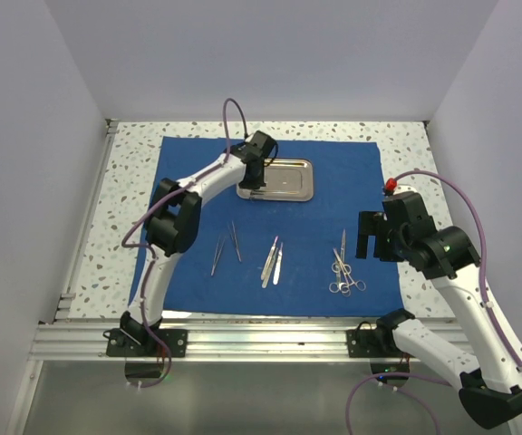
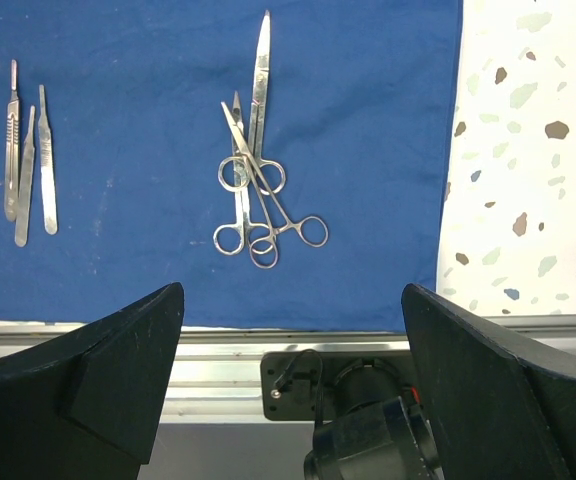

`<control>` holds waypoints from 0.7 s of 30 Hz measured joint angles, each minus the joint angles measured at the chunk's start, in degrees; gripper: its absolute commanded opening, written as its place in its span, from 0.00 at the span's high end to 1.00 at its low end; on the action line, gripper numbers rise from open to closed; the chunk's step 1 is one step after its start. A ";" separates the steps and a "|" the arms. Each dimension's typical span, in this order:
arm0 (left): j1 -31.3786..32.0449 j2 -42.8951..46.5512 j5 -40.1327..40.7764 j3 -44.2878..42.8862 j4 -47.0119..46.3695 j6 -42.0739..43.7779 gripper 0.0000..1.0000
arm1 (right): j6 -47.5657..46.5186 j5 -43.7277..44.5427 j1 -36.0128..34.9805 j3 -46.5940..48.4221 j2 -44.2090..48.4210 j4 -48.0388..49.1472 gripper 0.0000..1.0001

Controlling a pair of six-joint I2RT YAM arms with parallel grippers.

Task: Open and lay out the surgical kit
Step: Pick up the medical item from the container, then place the medical item in the surgical kit.

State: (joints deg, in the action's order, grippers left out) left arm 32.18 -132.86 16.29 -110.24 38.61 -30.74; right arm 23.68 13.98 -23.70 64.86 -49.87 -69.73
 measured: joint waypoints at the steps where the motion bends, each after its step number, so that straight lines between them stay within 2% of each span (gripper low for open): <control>1: -0.02 0.59 0.02 0.00 0.17 0.13 1.00 | 0.00 -0.02 0.00 0.00 -0.02 0.00 0.06; 4: 0.00 3.91 0.20 0.68 0.31 0.59 1.00 | -0.04 -0.09 0.00 0.00 -0.02 0.15 0.06; 7: 0.00 11.41 0.76 6.14 -0.94 1.49 1.00 | -0.17 -0.22 0.00 0.00 -0.07 0.39 0.06; 14: 0.22 34.49 1.29 30.51 -6.54 2.47 1.00 | -0.37 -1.27 0.00 -0.57 -0.76 0.94 0.06; 21: 4.31 44.39 1.68 52.94 -10.78 -0.37 1.00 | -0.42 -2.91 -0.02 -1.60 -1.05 1.27 0.06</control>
State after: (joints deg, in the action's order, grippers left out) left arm 36.49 -88.47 17.98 -57.30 27.83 -31.11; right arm 23.27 11.07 -23.73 63.26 -50.92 -68.47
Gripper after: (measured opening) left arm 0.018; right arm 0.942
